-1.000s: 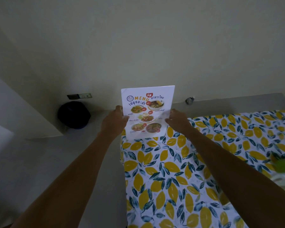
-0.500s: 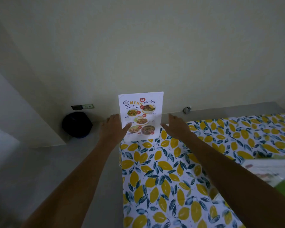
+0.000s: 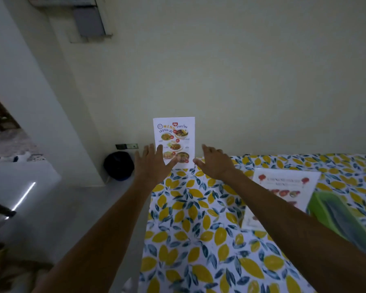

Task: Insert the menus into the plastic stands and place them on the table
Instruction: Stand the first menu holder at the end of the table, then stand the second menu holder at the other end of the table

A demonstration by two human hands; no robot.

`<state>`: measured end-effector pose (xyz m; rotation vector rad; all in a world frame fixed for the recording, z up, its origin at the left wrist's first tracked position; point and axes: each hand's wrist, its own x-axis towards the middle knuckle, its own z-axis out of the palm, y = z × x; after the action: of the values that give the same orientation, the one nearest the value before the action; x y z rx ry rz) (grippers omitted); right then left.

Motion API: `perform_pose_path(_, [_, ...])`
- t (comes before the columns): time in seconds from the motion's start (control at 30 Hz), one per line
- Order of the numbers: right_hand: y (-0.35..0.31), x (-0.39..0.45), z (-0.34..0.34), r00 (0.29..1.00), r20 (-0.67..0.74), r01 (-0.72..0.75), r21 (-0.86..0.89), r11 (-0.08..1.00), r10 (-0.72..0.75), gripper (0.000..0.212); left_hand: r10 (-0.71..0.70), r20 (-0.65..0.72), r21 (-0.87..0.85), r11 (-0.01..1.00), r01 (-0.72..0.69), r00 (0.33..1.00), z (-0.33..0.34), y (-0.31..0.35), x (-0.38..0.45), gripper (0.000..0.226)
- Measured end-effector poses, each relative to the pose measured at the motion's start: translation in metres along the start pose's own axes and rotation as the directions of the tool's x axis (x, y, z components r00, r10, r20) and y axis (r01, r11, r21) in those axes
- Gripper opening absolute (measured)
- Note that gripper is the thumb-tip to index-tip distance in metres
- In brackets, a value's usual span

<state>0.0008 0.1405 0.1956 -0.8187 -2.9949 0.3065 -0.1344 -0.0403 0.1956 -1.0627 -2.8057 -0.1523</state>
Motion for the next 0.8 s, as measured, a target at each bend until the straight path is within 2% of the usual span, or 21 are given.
perform_pose_path(0.1, [0.009, -0.054, -0.005, 0.999, -0.022, 0.037, 0.016, 0.999, -0.037, 0.079, 0.003, -0.019, -0.001, 1.0, -0.003, 1.0, -0.011, 0.025, -0.046, 0.094])
perform_pose_path(0.27, [0.045, -0.125, -0.015, 0.999, -0.023, 0.026, 0.01, 1.0, -0.026, 0.082, 0.047, 0.03, -0.018, 0.999, -0.047, 0.998, -0.025, 0.079, -0.097, 0.101])
perform_pose_path(0.43, [0.094, -0.173, -0.025, 0.998, -0.045, -0.04, -0.013, 0.999, 0.039, 0.08, 0.133, 0.023, -0.023, 0.991, -0.133, 0.991, -0.026, 0.14, -0.116, 0.101])
perform_pose_path(0.6, [0.158, -0.215, -0.026, 0.989, -0.039, -0.147, -0.051, 0.988, 0.145, 0.076, 0.231, 0.111, -0.095, 0.971, -0.221, 0.967, -0.022, 0.207, -0.126, 0.1])
perform_pose_path(0.8, [0.227, -0.249, -0.029, 0.96, -0.008, -0.279, -0.039, 0.959, 0.279, 0.079, 0.303, 0.134, -0.122, 0.95, -0.287, 0.944, -0.001, 0.269, -0.128, 0.093])
